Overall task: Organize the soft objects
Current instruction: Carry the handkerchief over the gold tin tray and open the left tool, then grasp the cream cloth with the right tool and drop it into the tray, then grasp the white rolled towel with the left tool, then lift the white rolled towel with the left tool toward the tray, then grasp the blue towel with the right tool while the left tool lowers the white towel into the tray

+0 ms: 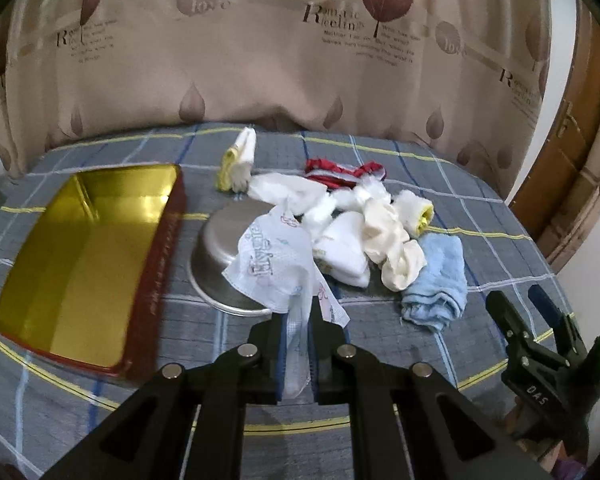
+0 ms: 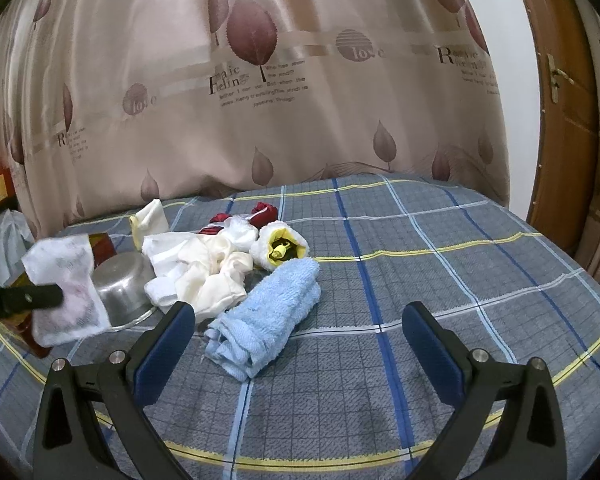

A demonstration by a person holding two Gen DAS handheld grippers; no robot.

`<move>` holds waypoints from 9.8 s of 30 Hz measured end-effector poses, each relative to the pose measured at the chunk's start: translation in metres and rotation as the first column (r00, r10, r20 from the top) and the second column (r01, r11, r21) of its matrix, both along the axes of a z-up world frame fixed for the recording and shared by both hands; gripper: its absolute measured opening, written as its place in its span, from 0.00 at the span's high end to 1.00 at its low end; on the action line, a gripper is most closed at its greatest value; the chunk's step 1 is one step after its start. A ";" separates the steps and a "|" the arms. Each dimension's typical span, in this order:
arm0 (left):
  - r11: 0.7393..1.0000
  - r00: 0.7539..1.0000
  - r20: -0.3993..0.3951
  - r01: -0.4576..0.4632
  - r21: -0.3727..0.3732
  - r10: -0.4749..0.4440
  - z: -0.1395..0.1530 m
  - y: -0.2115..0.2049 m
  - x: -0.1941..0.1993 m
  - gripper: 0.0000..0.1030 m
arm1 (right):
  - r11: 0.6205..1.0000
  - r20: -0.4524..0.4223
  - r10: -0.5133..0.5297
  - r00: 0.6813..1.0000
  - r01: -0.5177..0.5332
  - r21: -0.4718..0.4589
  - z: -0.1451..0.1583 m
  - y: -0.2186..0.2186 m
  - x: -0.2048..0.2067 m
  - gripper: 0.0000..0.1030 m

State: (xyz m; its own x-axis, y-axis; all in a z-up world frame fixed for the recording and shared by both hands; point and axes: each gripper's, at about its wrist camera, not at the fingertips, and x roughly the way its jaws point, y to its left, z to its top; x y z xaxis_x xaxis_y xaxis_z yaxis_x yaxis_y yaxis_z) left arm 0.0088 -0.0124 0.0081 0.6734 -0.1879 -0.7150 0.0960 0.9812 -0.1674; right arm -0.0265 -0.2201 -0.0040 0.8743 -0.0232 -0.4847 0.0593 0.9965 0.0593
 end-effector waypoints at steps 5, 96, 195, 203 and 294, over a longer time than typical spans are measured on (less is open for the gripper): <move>1.000 0.999 0.024 -0.025 0.015 0.025 0.014 0.017 -0.002 0.92 | 1.000 -0.008 -0.003 1.000 0.003 -0.023 -0.001 0.003 0.000 0.00; 0.837 0.864 -0.006 -0.487 0.250 0.504 0.031 0.205 -0.083 0.57 | 0.751 -0.407 0.658 0.634 -0.596 0.285 0.032 0.308 0.194 0.91; 0.992 0.954 -0.299 0.021 0.126 0.018 -0.038 0.062 0.294 0.82 | 0.987 -0.232 -0.163 0.959 0.157 -0.046 -0.008 -0.097 0.069 0.05; 0.996 0.977 -0.208 -0.037 0.082 0.054 0.001 0.075 0.245 0.82 | 0.986 -0.230 -0.167 0.959 0.159 -0.053 -0.008 -0.096 0.070 0.05; 0.973 0.967 -0.115 -0.230 -0.012 0.227 0.026 0.185 0.077 0.61 | 0.995 -0.364 0.098 0.926 -0.086 0.048 -0.025 0.001 0.059 0.81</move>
